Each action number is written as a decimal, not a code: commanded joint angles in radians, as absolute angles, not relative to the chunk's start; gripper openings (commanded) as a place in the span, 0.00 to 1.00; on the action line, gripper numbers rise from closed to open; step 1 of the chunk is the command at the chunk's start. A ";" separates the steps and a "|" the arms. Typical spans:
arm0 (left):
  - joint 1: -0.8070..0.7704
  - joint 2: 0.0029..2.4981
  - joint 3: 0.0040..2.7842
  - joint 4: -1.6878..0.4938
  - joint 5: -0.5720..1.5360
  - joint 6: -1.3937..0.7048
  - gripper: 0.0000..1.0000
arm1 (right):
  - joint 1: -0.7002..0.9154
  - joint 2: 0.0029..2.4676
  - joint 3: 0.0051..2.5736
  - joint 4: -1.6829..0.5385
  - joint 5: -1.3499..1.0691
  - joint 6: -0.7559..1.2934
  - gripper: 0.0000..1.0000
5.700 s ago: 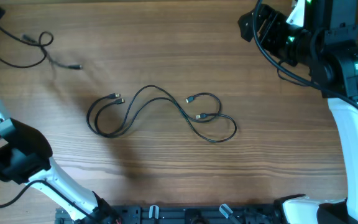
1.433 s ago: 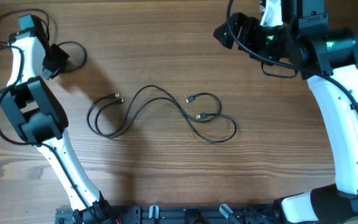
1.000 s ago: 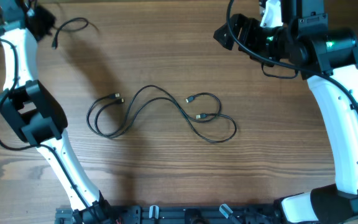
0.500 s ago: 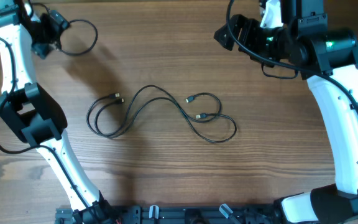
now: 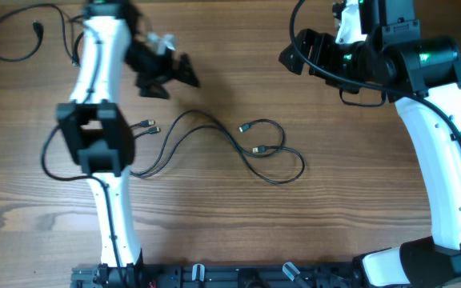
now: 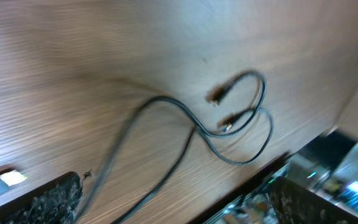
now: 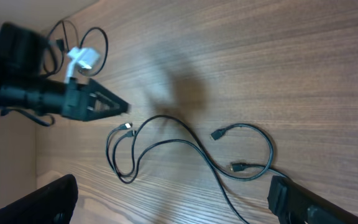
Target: Untangle cables
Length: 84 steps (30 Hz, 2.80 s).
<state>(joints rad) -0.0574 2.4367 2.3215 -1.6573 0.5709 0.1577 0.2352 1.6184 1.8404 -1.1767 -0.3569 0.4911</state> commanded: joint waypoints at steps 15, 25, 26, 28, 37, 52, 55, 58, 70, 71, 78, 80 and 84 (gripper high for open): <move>-0.195 2.437 2.214 -1.685 0.077 0.105 0.79 | 0.238 1.631 1.837 -1.205 -0.336 0.419 1.00; -0.195 2.437 2.080 -1.621 0.122 0.147 0.43 | 0.238 1.631 1.837 -1.182 -0.336 0.421 1.00; -0.195 2.437 2.080 -1.606 0.141 0.147 0.20 | 0.238 1.631 1.837 -1.183 -0.336 0.422 1.00; -0.195 2.437 2.080 -1.571 0.183 0.146 0.04 | 0.238 1.631 1.837 -1.183 -0.336 0.421 1.00; -0.198 2.319 2.273 -1.683 0.375 0.128 0.04 | 0.238 1.631 1.837 -1.161 -0.337 0.422 1.00; -0.200 1.938 2.383 -1.349 0.694 -0.114 0.04 | 0.238 1.631 1.837 -1.166 -0.337 0.422 1.00; -0.200 1.930 2.383 -1.309 0.897 -0.114 0.04 | 0.238 1.631 1.837 -1.169 -0.337 0.422 1.00; -0.198 1.930 2.383 -1.250 1.144 -0.146 0.04 | 0.238 1.631 1.837 -1.168 -0.337 0.421 1.00; -0.192 1.924 2.383 -0.500 1.283 -0.966 0.04 | 0.238 1.631 1.837 -1.167 -0.375 0.422 1.00; -0.193 1.924 2.383 -0.398 1.283 -1.042 0.04 | 0.239 1.631 1.837 -1.168 -0.375 0.422 1.00; -0.176 1.922 2.383 0.059 1.294 -1.351 0.04 | 0.238 1.631 1.837 -1.170 -0.374 0.395 1.00; -0.155 1.922 2.383 0.062 1.298 -1.322 0.04 | 0.238 1.631 1.837 -1.171 -0.373 0.392 1.00; -0.084 1.925 2.383 -0.220 1.256 -1.067 0.04 | 0.238 1.631 1.837 -1.168 -0.354 0.392 1.00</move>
